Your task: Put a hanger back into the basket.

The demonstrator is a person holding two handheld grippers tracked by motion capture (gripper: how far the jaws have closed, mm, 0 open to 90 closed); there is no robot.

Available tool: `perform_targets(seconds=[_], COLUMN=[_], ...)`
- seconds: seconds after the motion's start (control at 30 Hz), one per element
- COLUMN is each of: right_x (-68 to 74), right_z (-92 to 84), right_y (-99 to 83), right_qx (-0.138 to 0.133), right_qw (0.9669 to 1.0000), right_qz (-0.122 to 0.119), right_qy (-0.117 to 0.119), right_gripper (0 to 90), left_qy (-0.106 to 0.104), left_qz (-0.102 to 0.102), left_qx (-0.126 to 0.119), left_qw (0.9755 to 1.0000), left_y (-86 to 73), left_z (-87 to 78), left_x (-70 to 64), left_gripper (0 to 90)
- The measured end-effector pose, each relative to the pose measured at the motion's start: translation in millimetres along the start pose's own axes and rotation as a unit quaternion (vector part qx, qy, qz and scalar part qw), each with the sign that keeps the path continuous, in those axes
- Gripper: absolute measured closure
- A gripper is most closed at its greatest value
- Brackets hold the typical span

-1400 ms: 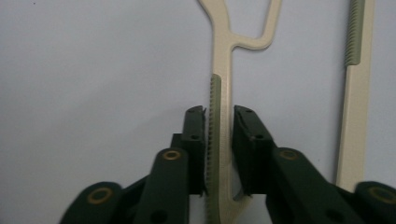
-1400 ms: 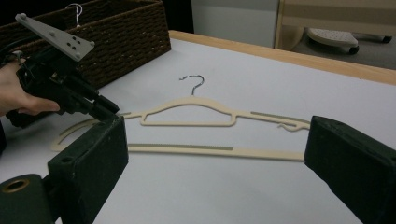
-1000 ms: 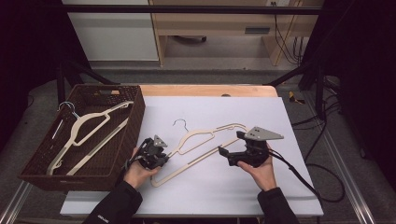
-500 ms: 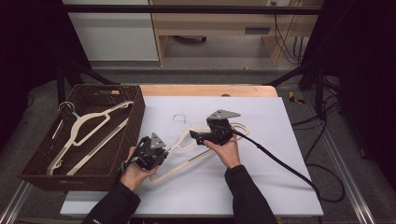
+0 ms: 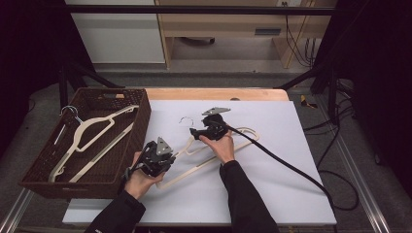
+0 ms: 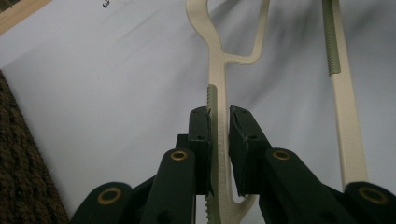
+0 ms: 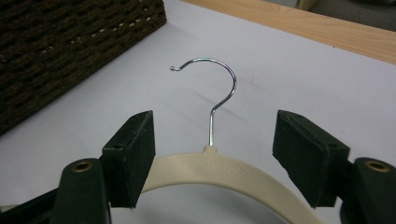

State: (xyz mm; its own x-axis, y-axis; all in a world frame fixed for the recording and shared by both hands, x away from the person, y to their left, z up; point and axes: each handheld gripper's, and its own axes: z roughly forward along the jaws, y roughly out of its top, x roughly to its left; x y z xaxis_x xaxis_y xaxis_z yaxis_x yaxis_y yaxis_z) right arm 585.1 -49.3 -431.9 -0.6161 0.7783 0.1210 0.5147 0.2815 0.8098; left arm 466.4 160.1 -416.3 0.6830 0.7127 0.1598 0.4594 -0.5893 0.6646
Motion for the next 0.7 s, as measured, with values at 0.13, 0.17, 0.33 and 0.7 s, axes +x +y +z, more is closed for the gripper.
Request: perform_targets(seconds=[0.13, 0.17, 0.33, 0.7], right_x=[-2.6, -2.8, -4.5, -8.2], right_z=[11.6, 13.3, 24.9, 34.9], right_y=[1.5, 1.9, 3.1, -0.4], right_qx=[0.01, 0.013, 0.017, 0.047], right_qw=[0.9999, 0.9999, 0.9998, 0.9985], right_qz=[0.0, -0.002, 0.001, 0.024], right_qy=[-0.005, -0.006, -0.009, 0.017], right_gripper=[39.3, 40.8, 51.4, 85.6], left_qy=[0.001, 0.001, 0.0, 0.0], left_qz=[0.004, 0.005, 0.006, 0.009], left_qx=[0.004, 0.006, 0.006, 0.011], left_qw=[1.0, 1.0, 1.0, 0.9999], left_y=[0.5, 0.7, 0.4, -2.6], left_z=[-0.9, -1.0, -0.7, 5.1], left_x=[-1.2, -1.3, -2.0, -6.9], left_gripper=[79.1, 79.1, 79.1, 79.1])
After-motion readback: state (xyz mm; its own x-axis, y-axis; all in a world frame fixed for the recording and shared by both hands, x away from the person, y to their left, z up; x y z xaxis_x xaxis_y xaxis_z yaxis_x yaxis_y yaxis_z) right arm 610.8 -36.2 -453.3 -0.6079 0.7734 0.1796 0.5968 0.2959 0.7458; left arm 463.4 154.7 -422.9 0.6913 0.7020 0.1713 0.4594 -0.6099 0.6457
